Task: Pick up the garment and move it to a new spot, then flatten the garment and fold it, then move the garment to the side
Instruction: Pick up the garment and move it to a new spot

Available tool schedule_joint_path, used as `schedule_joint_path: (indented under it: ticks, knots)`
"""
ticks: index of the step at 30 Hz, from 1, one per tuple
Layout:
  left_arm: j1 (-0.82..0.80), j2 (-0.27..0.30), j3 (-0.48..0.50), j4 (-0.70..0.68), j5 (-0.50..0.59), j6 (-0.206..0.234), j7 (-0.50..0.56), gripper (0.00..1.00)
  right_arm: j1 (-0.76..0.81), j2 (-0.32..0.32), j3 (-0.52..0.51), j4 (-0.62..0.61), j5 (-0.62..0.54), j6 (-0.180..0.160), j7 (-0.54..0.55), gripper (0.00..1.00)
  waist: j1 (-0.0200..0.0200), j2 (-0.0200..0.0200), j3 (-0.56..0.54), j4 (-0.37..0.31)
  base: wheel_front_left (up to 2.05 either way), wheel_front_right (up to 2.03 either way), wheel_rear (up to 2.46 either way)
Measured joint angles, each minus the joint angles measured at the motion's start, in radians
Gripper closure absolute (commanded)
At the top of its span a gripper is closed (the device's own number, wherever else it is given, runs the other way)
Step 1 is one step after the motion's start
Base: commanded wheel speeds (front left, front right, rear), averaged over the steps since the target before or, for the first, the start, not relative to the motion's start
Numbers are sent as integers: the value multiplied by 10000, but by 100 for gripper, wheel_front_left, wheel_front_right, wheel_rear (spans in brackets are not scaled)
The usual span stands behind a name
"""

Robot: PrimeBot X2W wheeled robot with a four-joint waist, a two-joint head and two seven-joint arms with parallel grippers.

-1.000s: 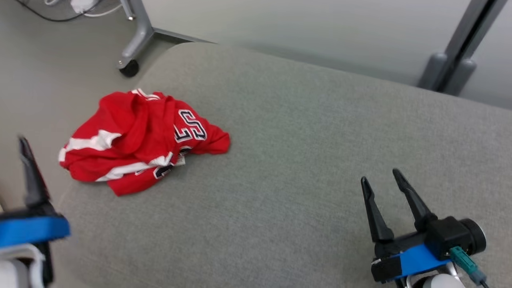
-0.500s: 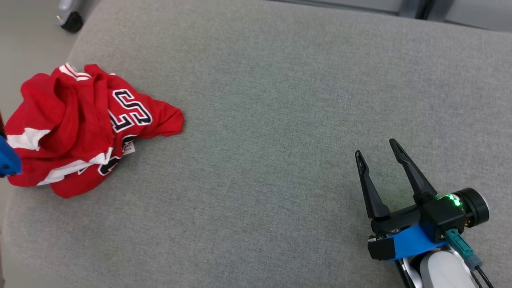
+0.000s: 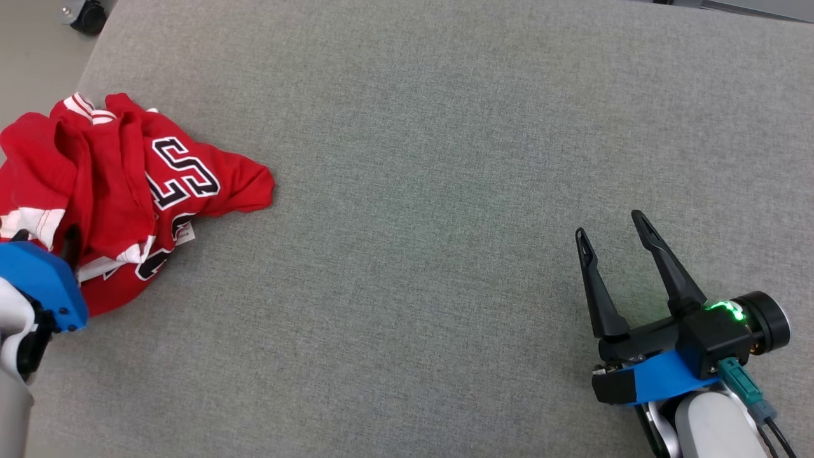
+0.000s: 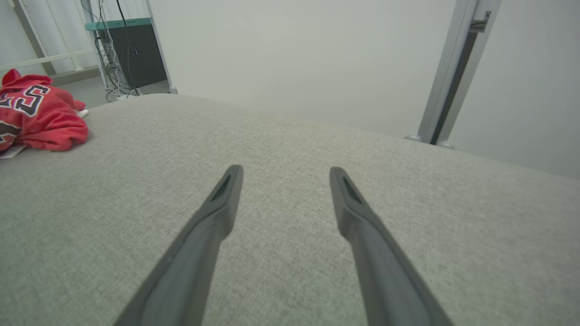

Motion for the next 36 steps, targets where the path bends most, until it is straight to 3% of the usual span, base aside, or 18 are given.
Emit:
schedule_joint_path:
  ticks: [1, 2, 3, 4, 5, 14, 20, 29, 36]
  knots:
    - [1, 121, -148, 17, -96, 0, 79, 12, -12, -2, 10, 6, 6, 0, 0, 0, 0, 0, 2, -2, 0, 0, 0]
    - [1, 234, -249, 59, -159, 0, 150, 28, -27, 0, 29, 8, 33, 0, 0, 0, 0, 0, 2, -6, 0, 0, 0]
    - [3, 408, -376, 127, -305, 0, 111, 71, -44, 0, 73, 29, 54, 0, 0, 0, 0, 0, -19, -25, 0, 0, 0]
    - [3, 460, -378, 148, -336, 0, -56, 90, -68, 0, 90, 31, 77, 0, 0, 0, 0, 0, -35, -37, 0, 0, 0]
    - [0, 531, -380, 174, -355, 0, -253, 100, -88, 0, 105, 35, 98, 0, 0, 0, 0, 0, -61, -49, 0, 0, 0]
    - [-704, 1220, -416, -6, 249, 211, -2332, 100, -107, 0, 2, 190, 493, 0, 0, 0, -1, 0, -685, -192, 0, 0, 0]
    - [-1417, 1620, -869, -1139, 1014, 418, -2748, 100, -8, -4, -176, 374, 871, 0, 0, 0, -2, 0, -1476, -468, 0, 0, 0]
    - [-2040, 1680, -1599, -4272, 1494, 472, -1197, 100, 540, -12, -516, 617, 1384, 0, 0, 0, -3, 0, -2545, -1636, 0, 0, 0]
    - [-2184, 853, -2318, -6303, 1384, 556, 17, 100, 797, -10, -773, 688, 1616, 0, -2, 0, -2, 0, -2957, -2998, 0, 0, 0]
